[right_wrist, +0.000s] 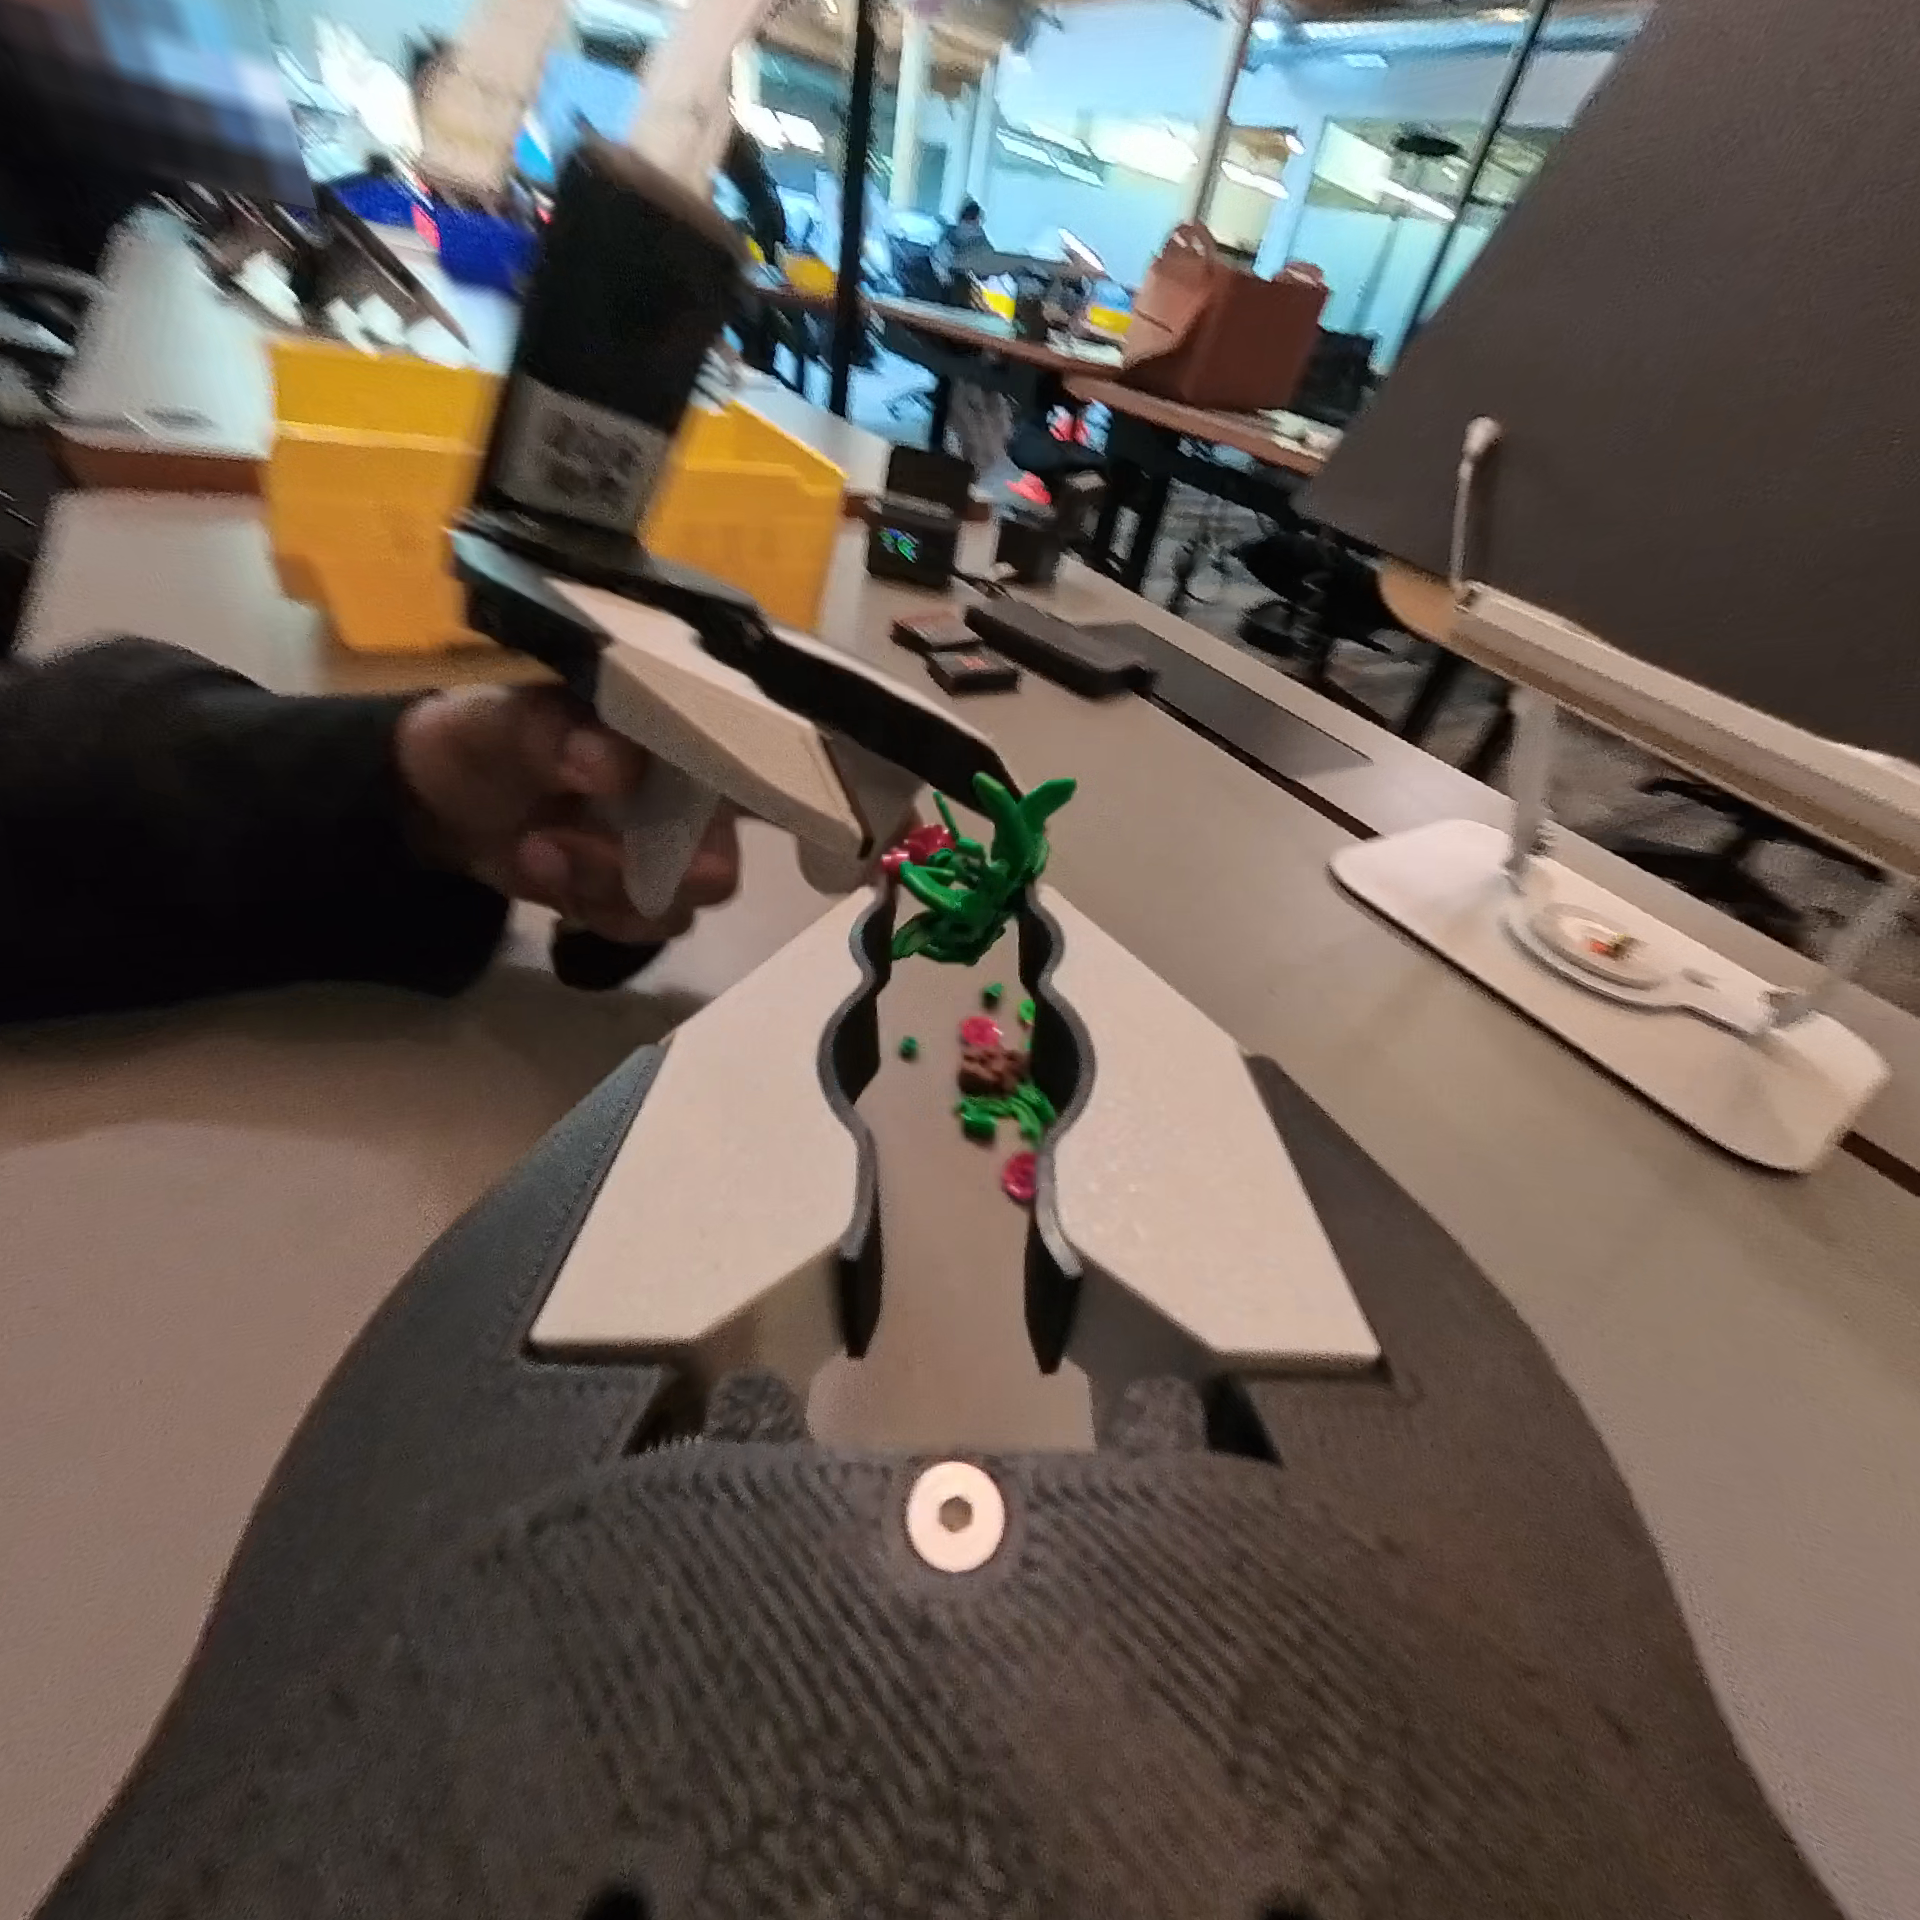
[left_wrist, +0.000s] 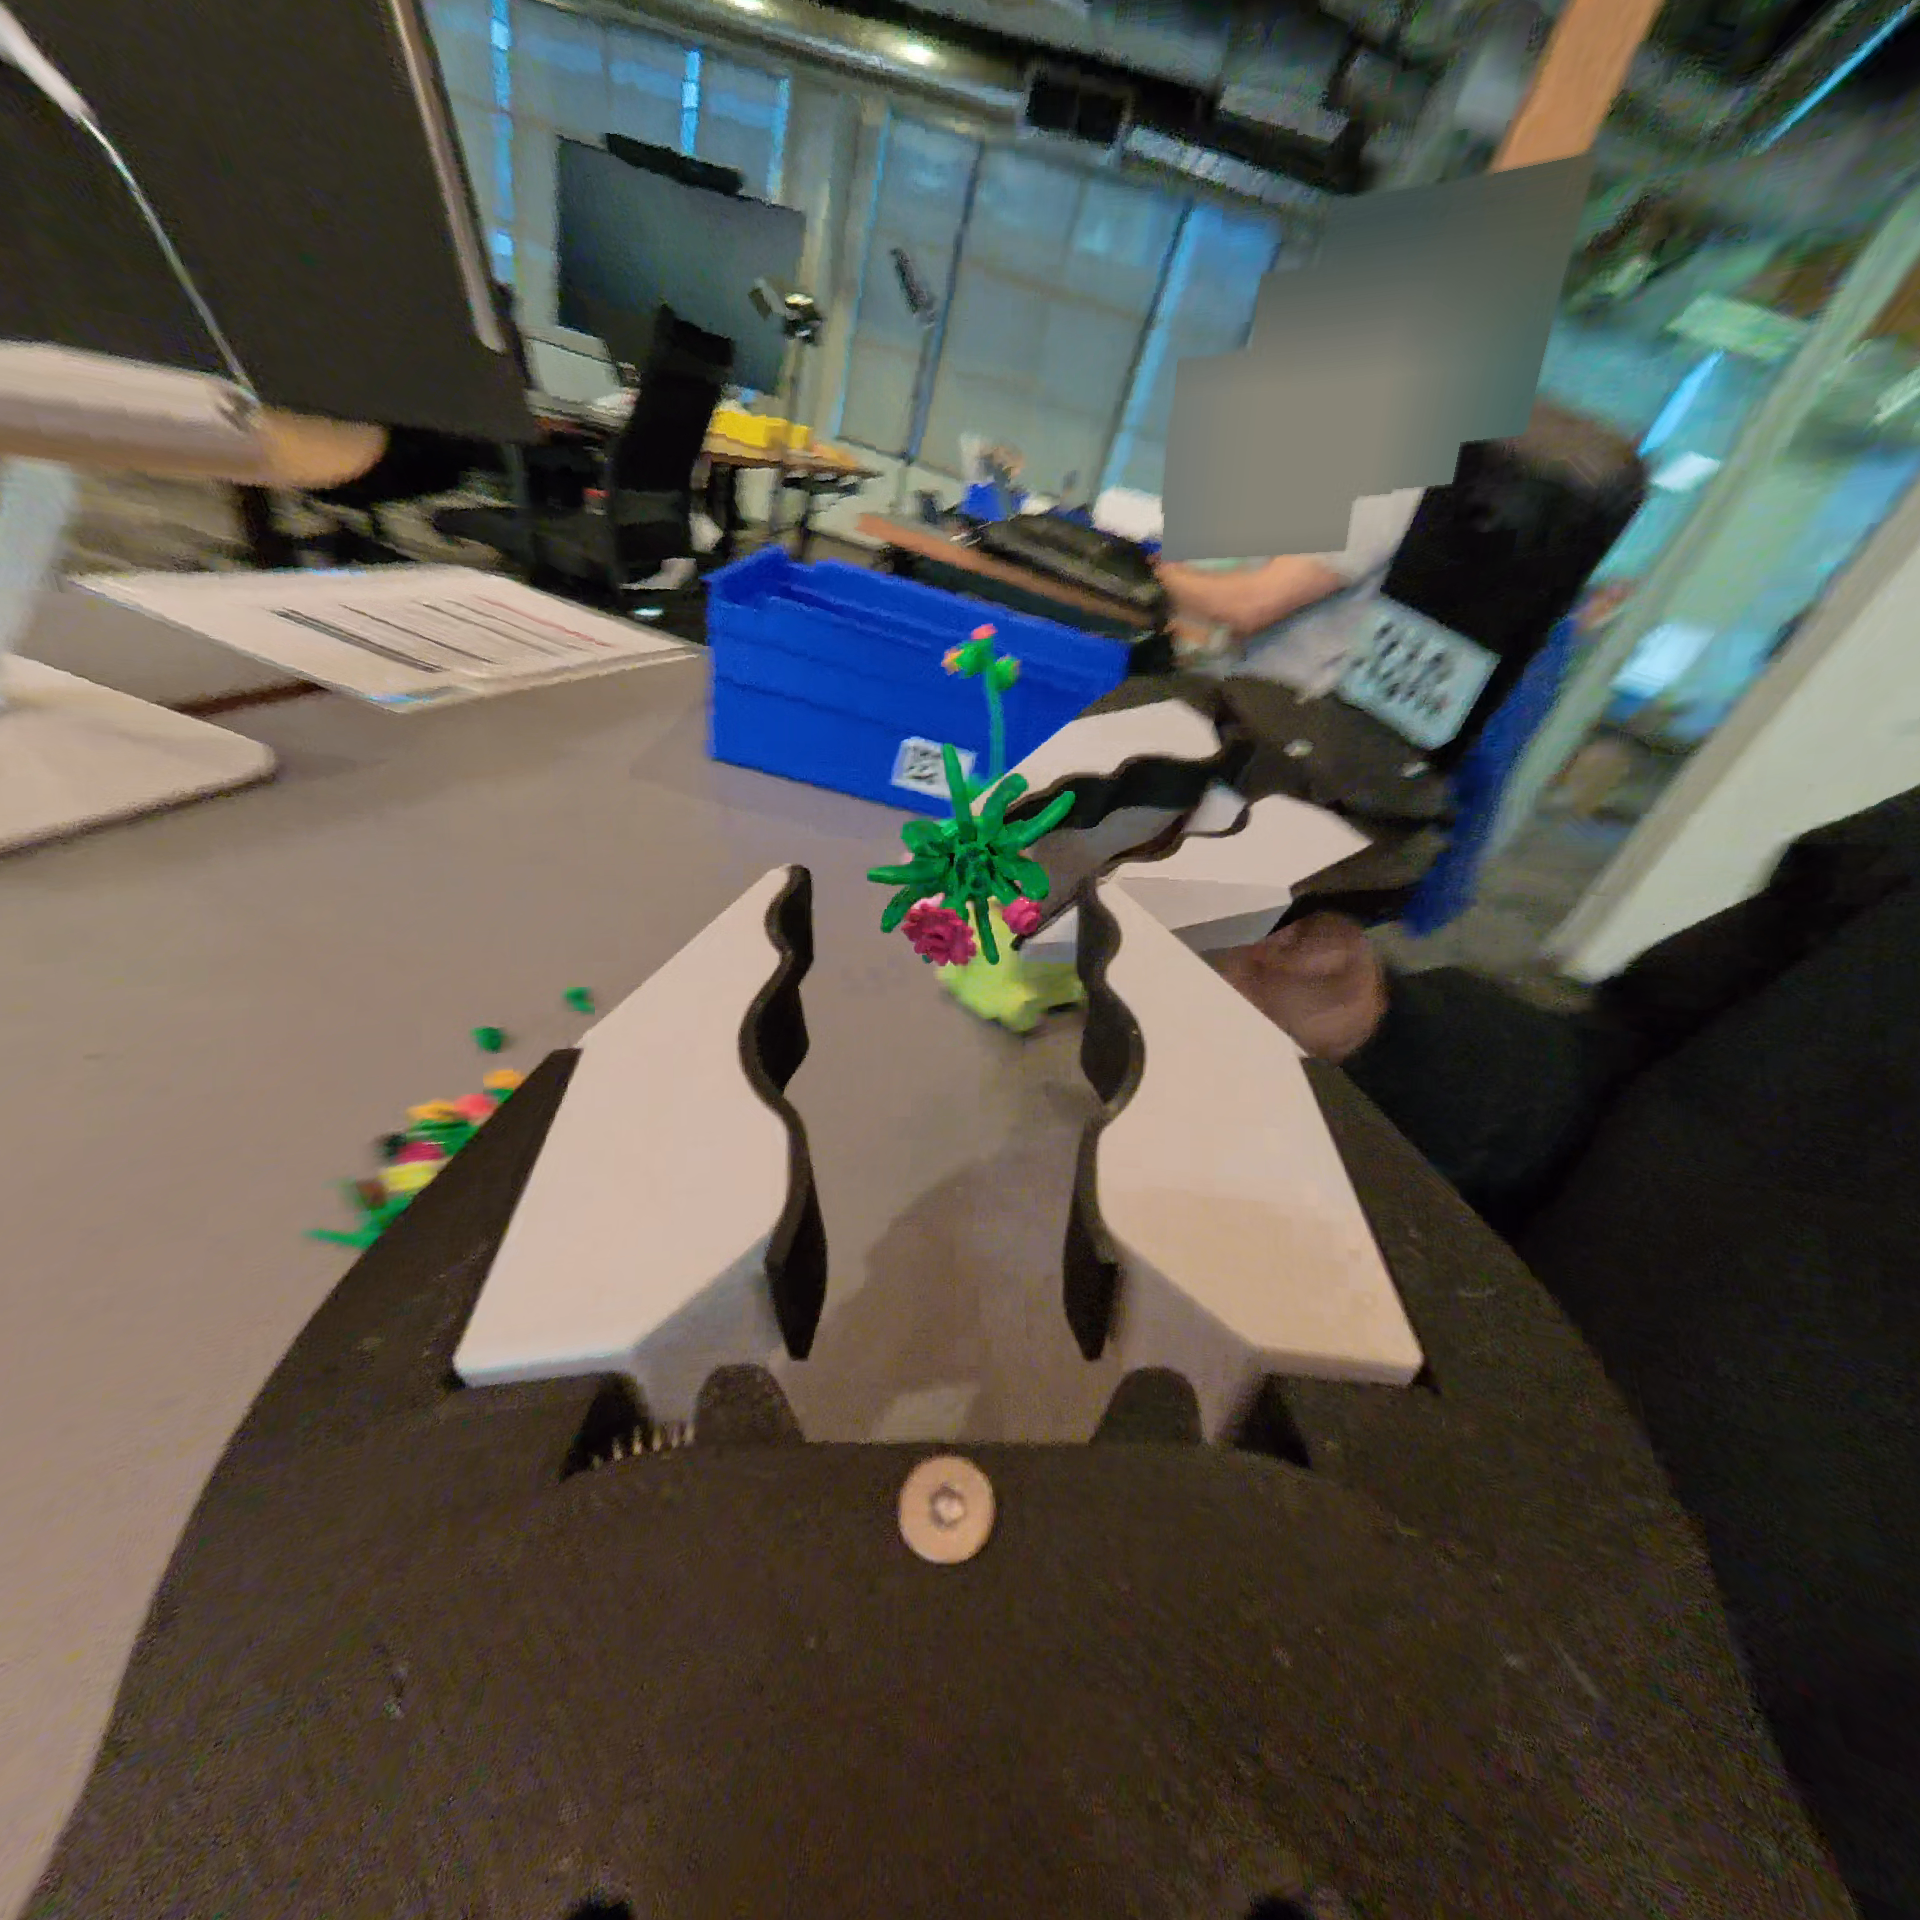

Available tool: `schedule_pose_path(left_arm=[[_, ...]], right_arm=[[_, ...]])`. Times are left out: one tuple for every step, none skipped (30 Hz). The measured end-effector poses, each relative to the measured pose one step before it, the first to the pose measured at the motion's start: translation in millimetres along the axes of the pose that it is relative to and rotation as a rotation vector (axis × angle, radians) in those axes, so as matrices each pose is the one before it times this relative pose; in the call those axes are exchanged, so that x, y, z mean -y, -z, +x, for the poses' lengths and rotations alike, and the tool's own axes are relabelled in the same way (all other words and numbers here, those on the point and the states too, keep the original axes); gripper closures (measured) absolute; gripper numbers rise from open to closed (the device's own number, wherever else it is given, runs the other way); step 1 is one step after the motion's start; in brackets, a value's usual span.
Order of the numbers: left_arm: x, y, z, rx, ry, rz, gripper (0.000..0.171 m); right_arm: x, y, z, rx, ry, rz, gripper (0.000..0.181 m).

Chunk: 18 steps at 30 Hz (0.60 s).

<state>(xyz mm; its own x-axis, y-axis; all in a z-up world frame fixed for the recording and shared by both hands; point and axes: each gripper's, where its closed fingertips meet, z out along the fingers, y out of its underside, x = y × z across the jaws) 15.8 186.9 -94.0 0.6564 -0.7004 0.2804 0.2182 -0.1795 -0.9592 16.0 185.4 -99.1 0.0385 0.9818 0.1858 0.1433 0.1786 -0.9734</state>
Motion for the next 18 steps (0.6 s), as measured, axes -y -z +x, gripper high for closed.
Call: schedule_pose_path(left_arm=[[2.9, 0.69, 5.18, -0.0688, 0.0894, 0.02504, 0.122], [2.57, 0.68, 6.34, -0.0786, 0.0926, 0.02544, 0.122], [1.57, 0.37, 6.16, -0.0785, 0.0889, 0.0207, 0.122], [0.24, 0.09, 5.47, -0.0729, 0.0774, 0.01318, 0.124], [-0.24, -0.19, 4.63, -0.061, 0.0602, 0.00856, 0.127], [-0.33, -0.46, 3.19, -0.0438, 0.0396, 0.00701, 0.128], [-0.63, -0.65, 2.2, -0.0276, 0.0202, 0.00542, 0.13], [-0.83, -0.89, 1.86, -0.0171, 0.0046, 0.00145, 0.132], [-0.66, -0.79, 2.49, -0.0148, -0.0034, 0.0008, 0.135], [0.19, -0.39, 3.07, -0.0154, -0.004, 0.00312, 0.137], [0.54, -0.37, 3.33, -0.0161, -0.0027, 0.00299, 0.139], [0.05, -0.27, 2.92, -0.014, -0.004, -0.00104, 0.14], [-0.34, -0.44, 2.51, -0.0119, -0.0047, -0.00313, 0.14], [-0.61, -0.42, 2.31, -0.0114, -0.0042, -0.00316, 0.142], [-0.22, -0.41, 2.27, -0.0129, -0.0028, -0.00021, 0.144], [-0.01, -0.29, 1.99, -0.012, -0.0005, 0.00233, 0.145], [0.21, -0.2, 1.53, -0.0103, 0.0008, 0.00267, 0.146], [0.12, -0.16, 1.28, -0.009, 0.0018, 0.00227, 0.146]], right_arm=[[5.47, 2.44, -4.67, 0.0441, -0.0292, 0.0356, 0.159], [5.82, 2.28, -5.9, 0.0526, -0.0319, 0.0376, 0.159], [5.71, 2.01, -6.15, 0.0537, -0.0336, 0.0368, 0.159], [5.32, 1.71, -5.54, 0.0491, -0.0325, 0.0342, 0.159], [4.44, 1.38, -4.17, 0.0386, -0.0293, 0.0293, 0.159], [3.37, 1.35, -2.32, 0.0256, -0.024, 0.0222, 0.159], [1.86, 0.99, -1.09, 0.0163, -0.0182, 0.0131, 0.16], [0.44, 0.67, -0.62, 0.013, -0.015, 0.0044, 0.16], [-0.04, 0.27, -1.01, 0.0151, -0.0156, 0.0016, 0.159], [0.49, 0.09, -1.66, 0.0195, -0.019, 0.0057, 0.159], [0.8, -0.08, -2.11, 0.0227, -0.0224, 0.0088, 0.159], [0.7, -0.16, -2.06, 0.0237, -0.0236, 0.0075, 0.159], [0.27, -0.2, -1.95, 0.0229, -0.0222, 0.0057, 0.159], [0.2, -0.12, -1.65, 0.0203, -0.0203, 0.0043, 0.16], [-0.01, -0.17, -1.28, 0.0174, -0.0191, 0.0035, 0.16], [0.0, -0.12, -1.16, 0.0158, -0.0175, 0.0035, 0.159], [0.27, 0.01, -1.08, 0.0147, -0.0157, 0.0039, 0.159], [0.43, 0.04, -0.98, 0.0126, -0.0133, 0.0045, 0.159]])
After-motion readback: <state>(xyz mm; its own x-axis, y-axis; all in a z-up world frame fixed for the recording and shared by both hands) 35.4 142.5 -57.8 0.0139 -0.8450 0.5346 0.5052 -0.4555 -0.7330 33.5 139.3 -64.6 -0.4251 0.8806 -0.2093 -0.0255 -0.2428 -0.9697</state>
